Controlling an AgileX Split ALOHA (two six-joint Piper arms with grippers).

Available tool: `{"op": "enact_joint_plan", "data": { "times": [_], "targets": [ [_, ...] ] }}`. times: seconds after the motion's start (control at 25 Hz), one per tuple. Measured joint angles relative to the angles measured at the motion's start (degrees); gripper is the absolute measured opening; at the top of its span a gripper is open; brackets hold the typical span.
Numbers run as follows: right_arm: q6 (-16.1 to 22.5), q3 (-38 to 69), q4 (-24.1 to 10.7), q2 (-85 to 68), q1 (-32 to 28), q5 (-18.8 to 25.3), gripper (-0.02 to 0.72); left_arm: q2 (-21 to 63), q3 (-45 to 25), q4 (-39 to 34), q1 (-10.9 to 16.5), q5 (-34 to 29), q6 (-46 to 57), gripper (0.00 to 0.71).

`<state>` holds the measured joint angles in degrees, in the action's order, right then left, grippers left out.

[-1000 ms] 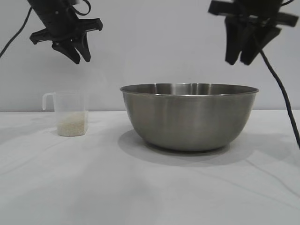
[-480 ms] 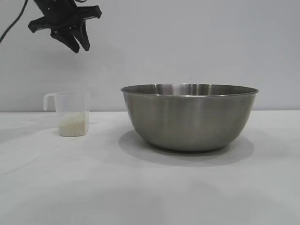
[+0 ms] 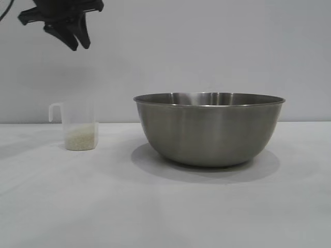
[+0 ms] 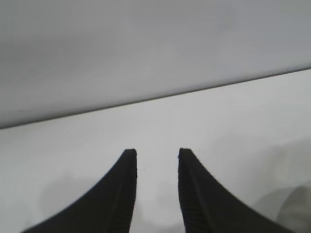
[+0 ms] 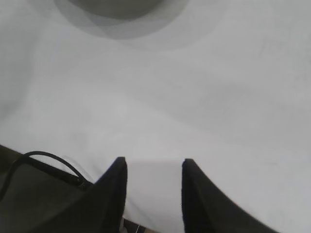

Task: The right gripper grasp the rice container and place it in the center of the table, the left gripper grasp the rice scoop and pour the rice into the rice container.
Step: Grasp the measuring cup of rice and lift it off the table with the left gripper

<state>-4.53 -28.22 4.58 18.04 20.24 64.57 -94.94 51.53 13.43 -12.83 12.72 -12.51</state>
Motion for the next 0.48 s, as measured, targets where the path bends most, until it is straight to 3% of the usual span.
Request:
{"op": "enact_joint_plan", "data": {
  "times": [0.24,0.48],
  "targets": [
    [0.6,0.1,-0.1,-4.8,0.0,0.0,0.222,2.2,-18.3,-2.1,-4.8,20.5,0.0,0.16],
    [0.6,0.1,-0.1,-5.1,0.0,0.1,0.222,-4.6,-23.7,-2.3,-5.0,36.8,0.0,0.16]
  ]
}}
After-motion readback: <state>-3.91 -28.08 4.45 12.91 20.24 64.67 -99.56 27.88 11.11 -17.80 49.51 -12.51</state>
